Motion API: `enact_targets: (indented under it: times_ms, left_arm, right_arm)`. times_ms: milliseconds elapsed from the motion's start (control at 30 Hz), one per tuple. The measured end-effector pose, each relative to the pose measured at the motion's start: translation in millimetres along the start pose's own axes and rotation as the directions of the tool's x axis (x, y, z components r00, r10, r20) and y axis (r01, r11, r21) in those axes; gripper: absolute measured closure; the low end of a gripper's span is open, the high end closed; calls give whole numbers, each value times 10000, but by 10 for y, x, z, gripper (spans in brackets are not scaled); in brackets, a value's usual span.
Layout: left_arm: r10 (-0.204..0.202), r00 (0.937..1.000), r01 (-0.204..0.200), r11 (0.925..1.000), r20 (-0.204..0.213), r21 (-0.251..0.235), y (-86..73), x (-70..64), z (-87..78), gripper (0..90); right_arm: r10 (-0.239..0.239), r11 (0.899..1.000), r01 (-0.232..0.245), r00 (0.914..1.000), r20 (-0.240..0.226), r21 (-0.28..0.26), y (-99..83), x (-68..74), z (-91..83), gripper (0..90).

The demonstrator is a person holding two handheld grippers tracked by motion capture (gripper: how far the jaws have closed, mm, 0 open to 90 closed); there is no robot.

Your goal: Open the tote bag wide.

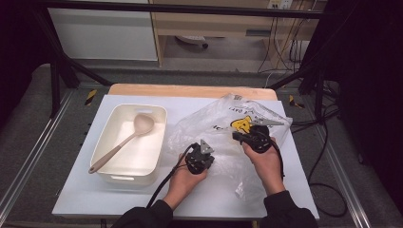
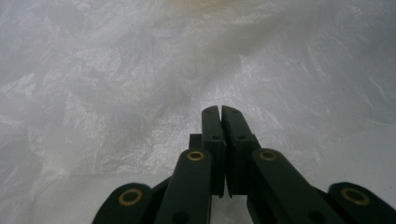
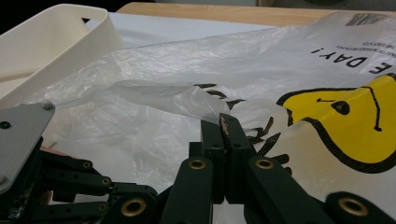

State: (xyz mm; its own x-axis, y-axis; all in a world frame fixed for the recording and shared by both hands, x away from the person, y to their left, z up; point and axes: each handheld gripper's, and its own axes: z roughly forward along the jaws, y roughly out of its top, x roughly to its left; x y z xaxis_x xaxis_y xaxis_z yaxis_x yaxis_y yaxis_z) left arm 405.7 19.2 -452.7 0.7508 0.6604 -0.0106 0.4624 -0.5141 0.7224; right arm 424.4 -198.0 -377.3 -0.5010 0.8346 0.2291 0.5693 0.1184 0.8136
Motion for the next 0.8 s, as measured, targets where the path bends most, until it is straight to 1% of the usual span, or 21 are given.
enact_targets:
  times_ms: [67,133,200,367,467,533,633,800]
  left_arm:
    - [73,10000,-73,10000,0,-13,1,7,6,899]
    - [95,9999,-94,9999,97,-51,-2,22,11,900]
    - [187,9997,-186,9998,173,-96,-4,36,16,900]
    - [197,9989,-192,9998,425,-108,-8,74,22,900]
    - [221,9987,-216,9997,468,-124,-9,84,22,900]
    - [236,9984,-229,9997,504,-126,-7,86,24,900]
    - [324,9976,-327,9995,619,38,19,109,26,900]
    - [510,9972,-517,9986,547,117,31,105,27,900]
  right_arm:
    - [-7,10000,7,10000,62,-95,18,-3,-22,900]
    - [30,9997,-24,9998,207,-262,37,2,-49,900]
    - [6,9996,3,9996,288,-291,59,13,-74,900]
    - [-170,9991,187,9988,456,-379,144,46,-134,900]
    - [-250,9989,271,9982,547,-383,211,64,-151,900]
    - [-394,9983,418,9974,597,-397,265,65,-159,900]
    - [-290,9979,324,9978,602,-564,348,63,-188,900]
    - [-249,9958,304,9976,639,-864,481,84,-252,900]
